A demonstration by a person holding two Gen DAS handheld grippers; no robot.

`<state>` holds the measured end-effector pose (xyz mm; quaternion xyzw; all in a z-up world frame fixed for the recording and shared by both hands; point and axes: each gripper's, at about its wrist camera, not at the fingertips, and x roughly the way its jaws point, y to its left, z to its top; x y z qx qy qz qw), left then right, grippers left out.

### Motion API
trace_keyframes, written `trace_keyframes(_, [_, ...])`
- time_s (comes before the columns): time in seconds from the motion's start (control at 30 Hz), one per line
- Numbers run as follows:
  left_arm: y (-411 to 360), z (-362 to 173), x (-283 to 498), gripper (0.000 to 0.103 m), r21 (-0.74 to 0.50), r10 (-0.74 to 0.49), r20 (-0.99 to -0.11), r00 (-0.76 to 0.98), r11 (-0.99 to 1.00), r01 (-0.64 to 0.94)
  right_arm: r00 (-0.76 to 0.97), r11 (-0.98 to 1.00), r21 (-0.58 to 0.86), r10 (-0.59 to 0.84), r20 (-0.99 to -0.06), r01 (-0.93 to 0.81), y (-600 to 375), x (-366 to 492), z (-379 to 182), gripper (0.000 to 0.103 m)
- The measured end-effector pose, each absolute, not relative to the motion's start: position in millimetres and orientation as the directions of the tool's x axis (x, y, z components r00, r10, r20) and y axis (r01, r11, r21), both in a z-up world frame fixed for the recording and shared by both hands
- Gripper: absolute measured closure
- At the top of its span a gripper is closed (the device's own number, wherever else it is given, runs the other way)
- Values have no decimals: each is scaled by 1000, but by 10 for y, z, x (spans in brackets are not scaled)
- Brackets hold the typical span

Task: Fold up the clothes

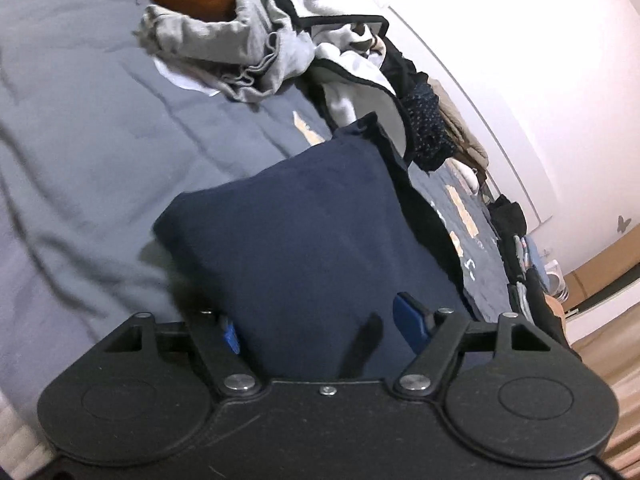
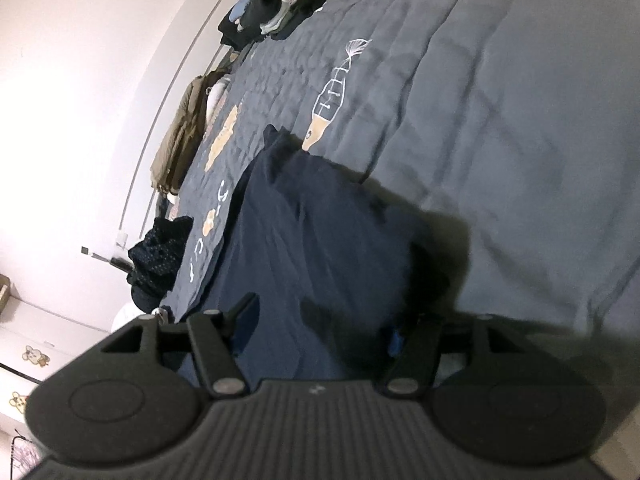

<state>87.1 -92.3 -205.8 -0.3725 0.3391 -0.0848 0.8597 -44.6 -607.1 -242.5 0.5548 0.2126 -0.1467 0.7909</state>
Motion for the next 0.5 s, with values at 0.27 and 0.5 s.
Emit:
trace_keyframes(0.27, [-897,-2101,918,72,-718,-399,-509,763,685,-121,891,361,835,23,-453,415,-6023,-376,-2445,47])
trace_keyframes(0.5, [-933,-2102,984,93,-743,-426,-477,769,662,-95,898,323,848,-16,-439,420,-6013,-369,-2509,94])
